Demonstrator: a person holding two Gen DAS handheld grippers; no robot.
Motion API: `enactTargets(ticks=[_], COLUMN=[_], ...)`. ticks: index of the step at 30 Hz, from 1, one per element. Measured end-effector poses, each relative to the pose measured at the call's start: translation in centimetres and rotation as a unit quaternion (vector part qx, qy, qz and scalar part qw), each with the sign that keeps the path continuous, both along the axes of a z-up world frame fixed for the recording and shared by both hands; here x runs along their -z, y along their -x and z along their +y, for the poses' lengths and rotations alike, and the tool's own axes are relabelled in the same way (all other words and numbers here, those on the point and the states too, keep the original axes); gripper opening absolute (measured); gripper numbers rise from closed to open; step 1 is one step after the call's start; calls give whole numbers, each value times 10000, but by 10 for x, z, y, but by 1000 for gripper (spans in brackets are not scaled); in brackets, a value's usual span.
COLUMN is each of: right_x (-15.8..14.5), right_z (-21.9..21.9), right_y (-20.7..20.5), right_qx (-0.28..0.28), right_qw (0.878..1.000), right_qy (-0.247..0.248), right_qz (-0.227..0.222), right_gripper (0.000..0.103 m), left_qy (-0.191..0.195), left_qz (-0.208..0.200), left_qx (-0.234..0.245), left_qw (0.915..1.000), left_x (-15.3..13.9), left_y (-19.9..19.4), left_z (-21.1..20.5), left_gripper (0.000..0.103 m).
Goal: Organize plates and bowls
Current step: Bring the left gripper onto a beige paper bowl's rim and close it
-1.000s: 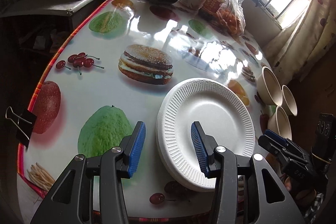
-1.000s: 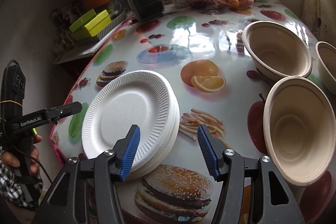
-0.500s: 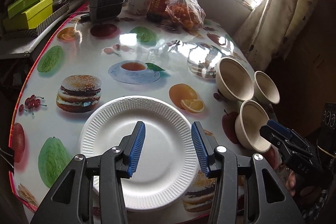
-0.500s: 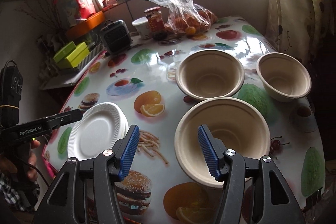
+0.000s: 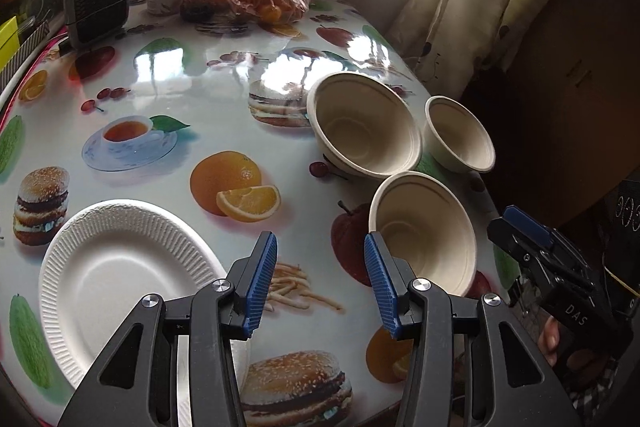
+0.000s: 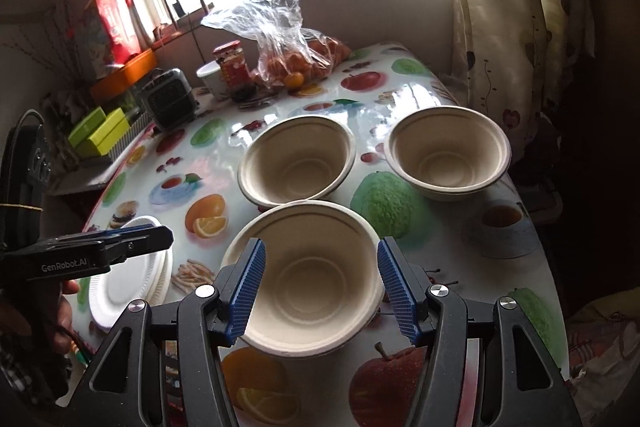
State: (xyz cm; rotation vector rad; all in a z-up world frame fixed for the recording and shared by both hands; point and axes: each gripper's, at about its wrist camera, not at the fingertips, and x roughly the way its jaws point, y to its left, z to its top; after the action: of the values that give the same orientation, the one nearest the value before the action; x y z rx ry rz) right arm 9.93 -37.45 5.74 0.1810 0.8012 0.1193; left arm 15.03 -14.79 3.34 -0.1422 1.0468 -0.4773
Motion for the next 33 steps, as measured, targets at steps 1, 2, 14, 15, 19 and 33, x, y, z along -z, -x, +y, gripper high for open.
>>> enactTargets(ticks=[1,2,14,15,19,33], right_x=[2,5,40,41,45,44], right_z=[-5,-11,-31,-31,-32,-34], right_y=[-1,-1,-10,-10,-9,1], right_qx=[68,121,98,82,0,70], right_qw=[10000,9999,9988,9986,9978,9971], right_qy=[-28,-40,-293,-353,-525,-602], right_qz=[26,62,380,390,400,466], right_gripper=[58,58,58,58,51,35], left_qy=[-8,-19,287,313,341,424], left_qz=[5,33,524,539,595,730], left_qx=[60,95,493,532,612,948], left_qw=[10000,9999,9970,9966,9958,9919], left_x=[1,3,31,31,34,37], left_y=[-2,-4,-20,-19,-18,-8], left_z=[-6,-11,-53,-55,-62,-75], left_gripper=[47,47,47,47,47,47])
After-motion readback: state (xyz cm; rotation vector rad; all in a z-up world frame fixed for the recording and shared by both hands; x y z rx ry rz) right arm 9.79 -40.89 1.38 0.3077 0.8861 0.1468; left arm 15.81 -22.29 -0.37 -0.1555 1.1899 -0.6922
